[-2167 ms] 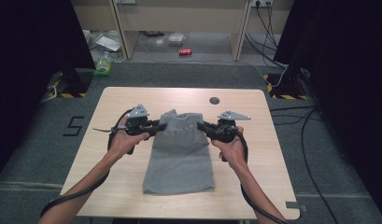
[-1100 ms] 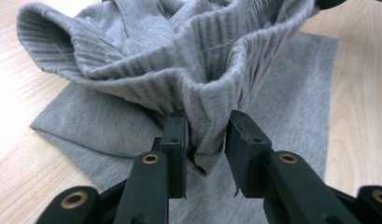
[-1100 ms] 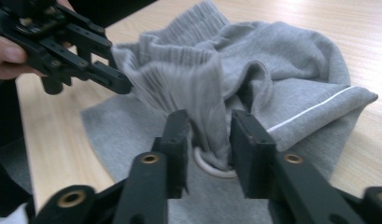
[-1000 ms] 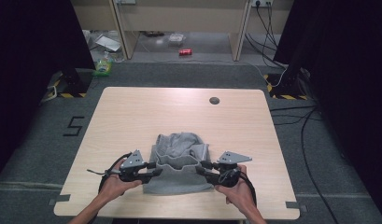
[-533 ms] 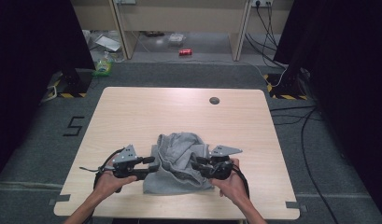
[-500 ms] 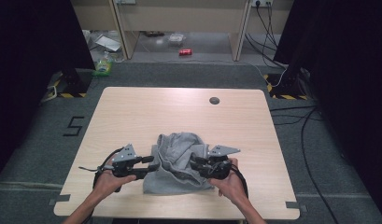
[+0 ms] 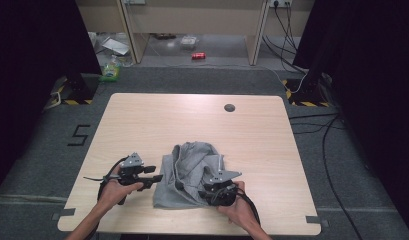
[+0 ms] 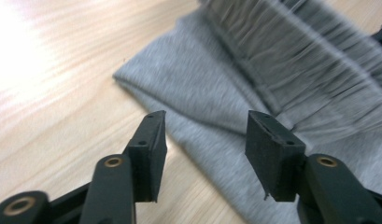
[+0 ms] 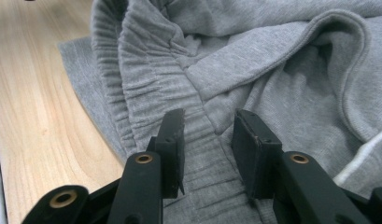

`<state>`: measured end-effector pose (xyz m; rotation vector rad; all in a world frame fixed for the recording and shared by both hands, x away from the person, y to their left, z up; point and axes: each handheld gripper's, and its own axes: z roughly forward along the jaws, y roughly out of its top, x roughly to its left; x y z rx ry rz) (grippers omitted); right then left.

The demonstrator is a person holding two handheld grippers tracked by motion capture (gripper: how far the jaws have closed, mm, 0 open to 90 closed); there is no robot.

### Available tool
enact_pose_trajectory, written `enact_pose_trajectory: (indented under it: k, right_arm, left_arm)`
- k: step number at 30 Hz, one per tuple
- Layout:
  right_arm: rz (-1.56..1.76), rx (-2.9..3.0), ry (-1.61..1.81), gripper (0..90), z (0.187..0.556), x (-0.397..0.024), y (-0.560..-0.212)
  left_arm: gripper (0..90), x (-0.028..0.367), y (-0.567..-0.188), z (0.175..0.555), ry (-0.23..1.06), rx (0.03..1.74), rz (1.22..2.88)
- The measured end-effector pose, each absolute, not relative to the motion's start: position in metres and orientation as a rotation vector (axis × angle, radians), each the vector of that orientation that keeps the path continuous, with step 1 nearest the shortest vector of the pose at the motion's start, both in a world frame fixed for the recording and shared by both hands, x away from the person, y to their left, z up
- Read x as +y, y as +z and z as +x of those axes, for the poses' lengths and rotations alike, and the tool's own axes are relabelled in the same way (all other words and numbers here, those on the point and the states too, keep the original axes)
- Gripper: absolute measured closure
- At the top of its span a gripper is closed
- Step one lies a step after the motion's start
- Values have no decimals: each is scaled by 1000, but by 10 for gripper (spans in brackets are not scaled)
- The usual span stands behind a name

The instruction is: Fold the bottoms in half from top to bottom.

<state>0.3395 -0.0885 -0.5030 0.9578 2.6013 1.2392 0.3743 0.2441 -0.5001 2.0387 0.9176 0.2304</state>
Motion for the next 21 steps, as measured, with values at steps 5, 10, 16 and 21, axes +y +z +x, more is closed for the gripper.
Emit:
enact_pose_trajectory:
  k: [5,10,16,21]
  right_arm:
    - [956,2562,1300,590,343,-87,-489]
    - [941,2507,1347,556,353,-81,-471]
    - [931,2474,1367,529,373,-70,-454]
    - [938,2459,1362,509,390,-61,-447]
  left_arm:
    - [431,247,-507,376,249,941,2081]
    - [400,248,-513,376,269,954,2116]
    - [399,248,-513,372,281,937,2145]
    - [404,245,-512,367,320,914,2192]
